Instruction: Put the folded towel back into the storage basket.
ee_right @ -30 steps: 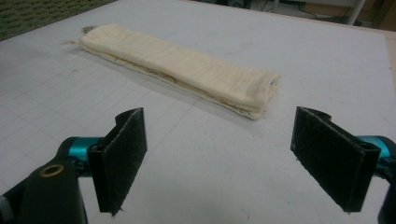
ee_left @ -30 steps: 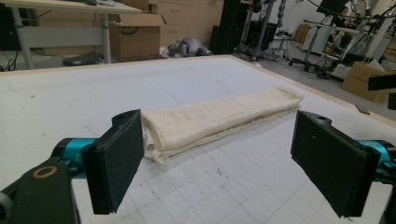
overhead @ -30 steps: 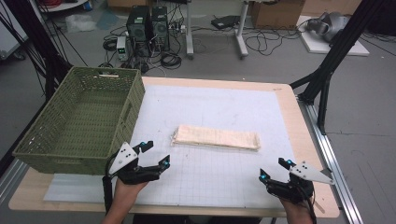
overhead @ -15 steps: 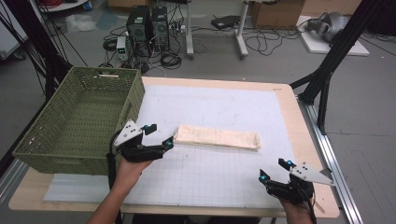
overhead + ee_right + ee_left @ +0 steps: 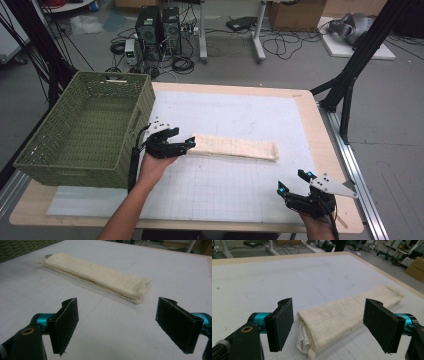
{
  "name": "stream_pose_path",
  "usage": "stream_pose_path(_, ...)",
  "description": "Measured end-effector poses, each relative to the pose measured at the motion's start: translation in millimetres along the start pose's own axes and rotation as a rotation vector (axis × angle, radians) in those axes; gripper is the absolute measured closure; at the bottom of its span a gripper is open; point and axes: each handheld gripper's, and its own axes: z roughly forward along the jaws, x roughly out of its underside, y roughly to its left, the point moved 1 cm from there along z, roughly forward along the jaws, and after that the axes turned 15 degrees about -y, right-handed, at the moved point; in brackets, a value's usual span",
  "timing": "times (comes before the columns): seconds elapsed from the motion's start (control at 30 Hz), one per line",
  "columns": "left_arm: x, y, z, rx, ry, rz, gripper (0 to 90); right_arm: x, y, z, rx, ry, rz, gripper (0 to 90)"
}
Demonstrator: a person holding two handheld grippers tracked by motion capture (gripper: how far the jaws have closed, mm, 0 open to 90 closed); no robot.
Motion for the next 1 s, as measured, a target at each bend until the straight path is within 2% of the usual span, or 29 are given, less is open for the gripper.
stream_pose_path(0.07,3.2,1.9,5.0,-0.013,0.02,-0.007,25.7,-0.1,0.4,0.3,-0.001,0.0,0.002,17.3)
stream_pose_path(0.27,21.4,8.3,24.9,-0.068,0.144,-0.007,31.0,0.2,-0.4,1.4,-0.004,-0.001,-0.006,17.3)
stream_pose_path(0.3,21.4,8.3,24.9,-0.068,0.144,-0.007,31.7,0.2,-0.4,1.4,-0.004,-0.001,-0.006,17.3)
stream_pose_path(0.5,34.8,9.6,37.8,-0.091,0.22,-0.014,36.6,0.3,-0.2,1.9,-0.004,-0.002,-0.003,17.2)
stream_pose_path(0.63,40.5,5.3,42.1,-0.078,0.265,0.028,41.9,0.8,0.0,1.7,-0.003,0.003,0.003,17.3)
stream_pose_path(0.7,41.3,3.0,42.4,-0.086,0.271,0.057,45.1,0.5,-0.8,1.8,-0.002,-0.001,0.0,17.2)
stream_pose_path(0.77,41.9,0.0,42.4,-0.077,0.278,0.094,51.9,0.8,-0.3,1.9,-0.002,0.0,0.001,17.2)
stream_pose_path(0.83,42.2,-2.8,42.4,-0.052,0.279,0.122,62.7,0.9,-0.1,1.9,-0.002,0.006,0.003,17.2)
stream_pose_path(0.87,42.4,-5.3,42.5,-0.031,0.281,0.135,74.0,0.6,-0.1,2.1,-0.003,0.005,0.006,17.3)
stream_pose_path(0.9,42.4,-5.3,42.5,-0.031,0.281,0.135,77.6,0.6,-0.1,2.1,-0.003,0.005,0.006,17.3)
stream_pose_path(1.0,42.3,-7.9,42.3,-0.027,0.28,0.156,80.8,1.3,-0.7,2.3,-0.001,0.004,0.001,17.2)
